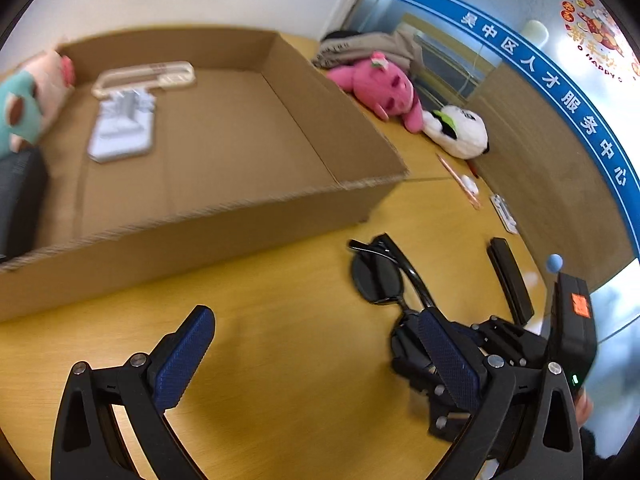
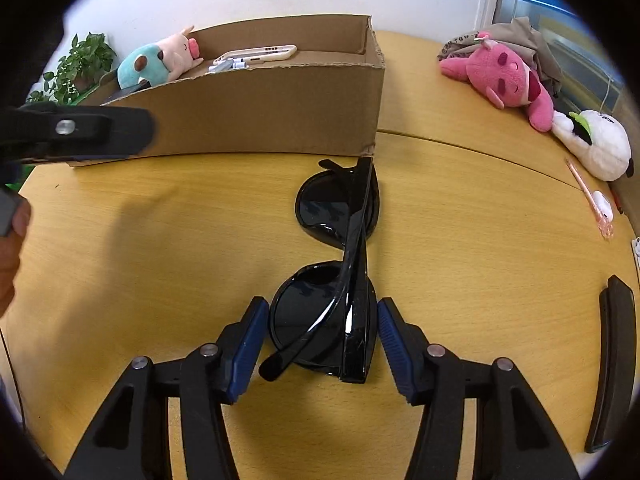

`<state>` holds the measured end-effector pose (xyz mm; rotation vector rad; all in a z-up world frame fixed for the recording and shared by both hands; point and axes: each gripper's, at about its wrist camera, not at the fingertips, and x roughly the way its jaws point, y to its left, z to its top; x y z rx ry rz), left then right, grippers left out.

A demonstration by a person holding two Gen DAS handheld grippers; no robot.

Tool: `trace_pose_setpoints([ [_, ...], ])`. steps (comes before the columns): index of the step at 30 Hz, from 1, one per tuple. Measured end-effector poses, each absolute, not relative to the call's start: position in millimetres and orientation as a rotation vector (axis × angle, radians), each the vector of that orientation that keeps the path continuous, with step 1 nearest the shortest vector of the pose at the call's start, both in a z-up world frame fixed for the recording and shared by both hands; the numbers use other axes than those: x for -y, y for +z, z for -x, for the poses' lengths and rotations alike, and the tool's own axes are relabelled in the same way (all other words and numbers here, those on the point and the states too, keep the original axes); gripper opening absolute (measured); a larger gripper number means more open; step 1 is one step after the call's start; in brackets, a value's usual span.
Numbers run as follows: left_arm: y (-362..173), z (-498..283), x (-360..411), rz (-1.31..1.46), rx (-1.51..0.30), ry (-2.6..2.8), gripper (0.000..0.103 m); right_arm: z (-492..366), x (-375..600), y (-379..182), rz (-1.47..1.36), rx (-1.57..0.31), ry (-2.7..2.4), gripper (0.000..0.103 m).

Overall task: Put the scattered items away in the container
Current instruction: 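Move the right tool toward the black sunglasses on the table, then close the right gripper on the black sunglasses' frame and lift them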

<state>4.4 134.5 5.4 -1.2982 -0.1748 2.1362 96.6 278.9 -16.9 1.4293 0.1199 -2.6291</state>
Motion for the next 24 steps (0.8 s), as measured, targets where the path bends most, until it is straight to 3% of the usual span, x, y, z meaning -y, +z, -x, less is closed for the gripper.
trace_pose_setpoints([
  [11, -26, 1, -173, 1.415, 0.349, 1.958, 0.101, -106, -272, -16, -1.337, 0.138, -2.574, 0.054],
  [16, -26, 3, -173, 1.441, 0.36, 1.959, 0.081, -110, -261, -15, -1.274, 0.118, -2.562, 0.054],
  [17, -26, 4, -170, 1.45, 0.361, 1.965, 0.073, -110, -260, -14, -1.267, 0.105, -2.569, 0.054],
  [20, -28, 7, -160, 1.466, 0.405, 1.952, 0.069, -110, -263, -12, -1.247, 0.114, -2.572, 0.054],
  [23, -23, 8, -152, 1.449, 0.415, 1.972, 0.049, -111, -260, -10, -1.235, 0.084, -2.584, 0.054],
  [24, -20, 8, -149, 1.449, 0.407, 1.986, 0.037, -112, -260, -10, -1.232, 0.082, -2.585, 0.054],
])
